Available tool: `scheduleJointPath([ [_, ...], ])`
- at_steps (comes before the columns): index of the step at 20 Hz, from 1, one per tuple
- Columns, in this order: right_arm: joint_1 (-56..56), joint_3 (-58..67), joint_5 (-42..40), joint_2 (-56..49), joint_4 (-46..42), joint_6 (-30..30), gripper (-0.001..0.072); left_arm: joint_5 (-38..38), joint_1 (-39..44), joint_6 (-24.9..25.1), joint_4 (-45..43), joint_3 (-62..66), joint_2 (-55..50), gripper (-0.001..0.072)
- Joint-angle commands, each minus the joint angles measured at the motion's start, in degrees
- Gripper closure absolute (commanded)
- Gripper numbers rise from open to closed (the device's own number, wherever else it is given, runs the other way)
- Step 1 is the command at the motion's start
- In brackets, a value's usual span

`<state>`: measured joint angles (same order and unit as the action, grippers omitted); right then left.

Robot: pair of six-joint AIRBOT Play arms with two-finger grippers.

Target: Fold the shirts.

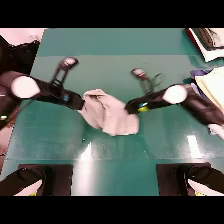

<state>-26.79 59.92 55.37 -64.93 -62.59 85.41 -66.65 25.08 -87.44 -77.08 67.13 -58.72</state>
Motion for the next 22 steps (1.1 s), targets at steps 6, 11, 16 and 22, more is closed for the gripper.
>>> scheduleJointPath([
  [6, 25.5, 13.2, 7.8, 20.0, -7.0, 2.2, 0.0700, -2.1, 0.0, -0.9, -6.8, 18.5, 5.5, 0.0682],
  [11, 33.1, 22.6, 12.6, 26.1, -7.1, 2.1, 0.0701, -7.0, 0.0, -0.7, -6.8, 33.5, 5.4, 0.0682],
  [16, 41.1, 29.4, 16.0, 28.9, -7.6, 2.1, 0.0701, -10.8, 0.0, -0.8, -5.0, 49.5, 5.4, 0.0682],
  [22, 47.3, 41.6, 32.3, 19.8, -7.4, 2.2, 0.0701, -13.2, 0.0, -0.6, 0.1, 51.3, 5.3, 0.0682],
])
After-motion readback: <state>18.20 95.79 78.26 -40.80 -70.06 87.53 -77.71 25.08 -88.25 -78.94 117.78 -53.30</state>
